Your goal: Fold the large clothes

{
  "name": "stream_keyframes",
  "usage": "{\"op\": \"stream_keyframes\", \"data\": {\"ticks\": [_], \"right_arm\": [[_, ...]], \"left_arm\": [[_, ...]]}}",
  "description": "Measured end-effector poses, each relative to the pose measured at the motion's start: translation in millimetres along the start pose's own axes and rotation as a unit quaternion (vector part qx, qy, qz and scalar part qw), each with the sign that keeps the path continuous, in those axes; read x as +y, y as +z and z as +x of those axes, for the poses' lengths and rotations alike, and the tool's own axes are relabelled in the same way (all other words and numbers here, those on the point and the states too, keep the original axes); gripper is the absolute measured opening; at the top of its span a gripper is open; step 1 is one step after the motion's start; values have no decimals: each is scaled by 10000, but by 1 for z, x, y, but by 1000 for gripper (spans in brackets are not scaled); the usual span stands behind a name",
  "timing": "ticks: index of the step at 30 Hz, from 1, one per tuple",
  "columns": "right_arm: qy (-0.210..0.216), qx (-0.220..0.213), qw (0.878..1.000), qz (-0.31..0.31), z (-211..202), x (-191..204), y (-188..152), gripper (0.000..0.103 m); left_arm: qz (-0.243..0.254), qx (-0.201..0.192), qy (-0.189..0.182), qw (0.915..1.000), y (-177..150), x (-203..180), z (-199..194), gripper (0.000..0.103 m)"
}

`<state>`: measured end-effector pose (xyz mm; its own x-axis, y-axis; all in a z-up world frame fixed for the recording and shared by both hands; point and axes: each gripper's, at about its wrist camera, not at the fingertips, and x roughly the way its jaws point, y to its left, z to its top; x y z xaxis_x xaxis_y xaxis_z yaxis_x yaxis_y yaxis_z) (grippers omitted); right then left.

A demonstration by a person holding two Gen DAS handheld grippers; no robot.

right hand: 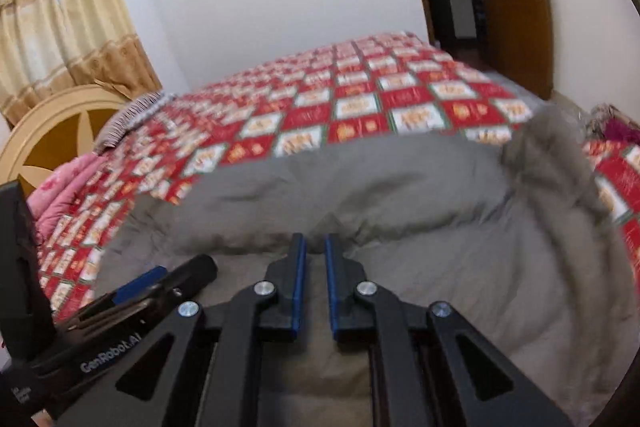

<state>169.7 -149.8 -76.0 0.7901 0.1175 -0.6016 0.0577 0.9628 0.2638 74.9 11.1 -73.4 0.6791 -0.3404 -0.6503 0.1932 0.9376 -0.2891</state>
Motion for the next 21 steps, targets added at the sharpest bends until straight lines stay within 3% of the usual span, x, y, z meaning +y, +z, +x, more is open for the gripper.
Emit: {"op": "stream_keyframes", "data": {"ticks": [5, 11, 21], "right_arm": [[-45, 229, 9997, 125, 26, -9, -14, 6], [112, 580, 9976, 360, 41, -22, -18, 1], [-36, 744, 9964, 393, 33, -22, -17, 0]], "left_arm": [[530, -188, 404, 9976, -10, -13, 12, 76], [609, -36, 572, 9965, -14, -14, 27, 76], [648, 125, 724, 9952, -19, -14, 39, 77]]}}
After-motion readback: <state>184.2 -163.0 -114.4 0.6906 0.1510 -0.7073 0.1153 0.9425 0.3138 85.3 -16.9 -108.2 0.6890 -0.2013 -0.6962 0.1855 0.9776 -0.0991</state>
